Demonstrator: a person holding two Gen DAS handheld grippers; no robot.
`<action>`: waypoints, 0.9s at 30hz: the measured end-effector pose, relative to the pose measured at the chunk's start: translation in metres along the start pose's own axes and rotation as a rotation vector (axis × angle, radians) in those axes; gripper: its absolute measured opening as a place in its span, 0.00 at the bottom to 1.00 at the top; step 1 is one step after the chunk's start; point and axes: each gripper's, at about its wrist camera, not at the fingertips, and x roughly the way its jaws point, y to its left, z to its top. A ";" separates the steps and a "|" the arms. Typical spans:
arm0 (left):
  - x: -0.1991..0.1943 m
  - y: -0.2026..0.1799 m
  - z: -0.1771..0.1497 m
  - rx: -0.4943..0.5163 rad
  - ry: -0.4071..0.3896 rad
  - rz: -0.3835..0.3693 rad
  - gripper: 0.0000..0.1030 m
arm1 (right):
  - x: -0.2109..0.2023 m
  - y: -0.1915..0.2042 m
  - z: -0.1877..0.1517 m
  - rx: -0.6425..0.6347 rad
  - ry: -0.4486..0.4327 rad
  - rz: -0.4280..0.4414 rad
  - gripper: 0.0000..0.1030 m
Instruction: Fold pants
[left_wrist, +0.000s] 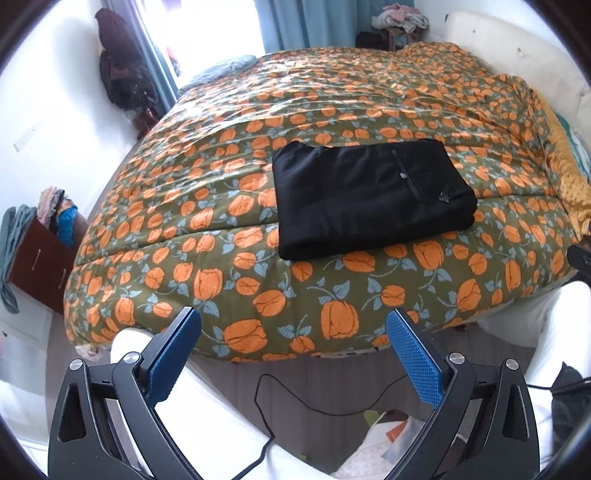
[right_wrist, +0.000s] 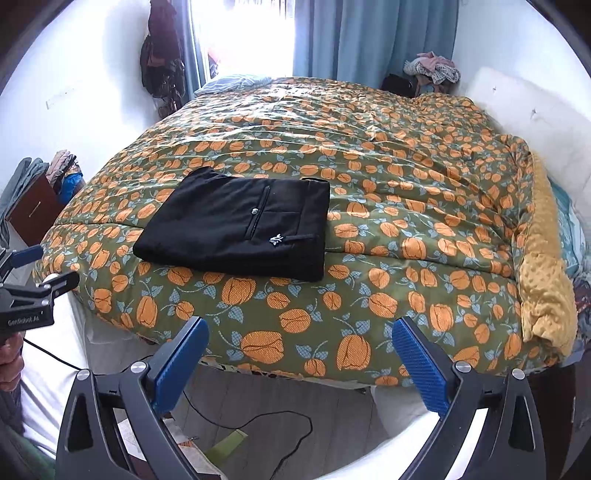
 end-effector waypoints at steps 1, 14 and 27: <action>-0.001 0.000 -0.002 0.002 0.001 -0.003 0.98 | -0.002 0.000 0.000 0.004 -0.001 -0.001 0.96; -0.010 0.002 -0.001 -0.007 -0.021 -0.017 0.98 | -0.011 0.018 -0.007 -0.011 0.007 0.011 0.97; -0.009 -0.001 -0.003 -0.014 -0.012 -0.030 0.98 | -0.013 0.026 -0.010 -0.015 0.009 0.001 0.98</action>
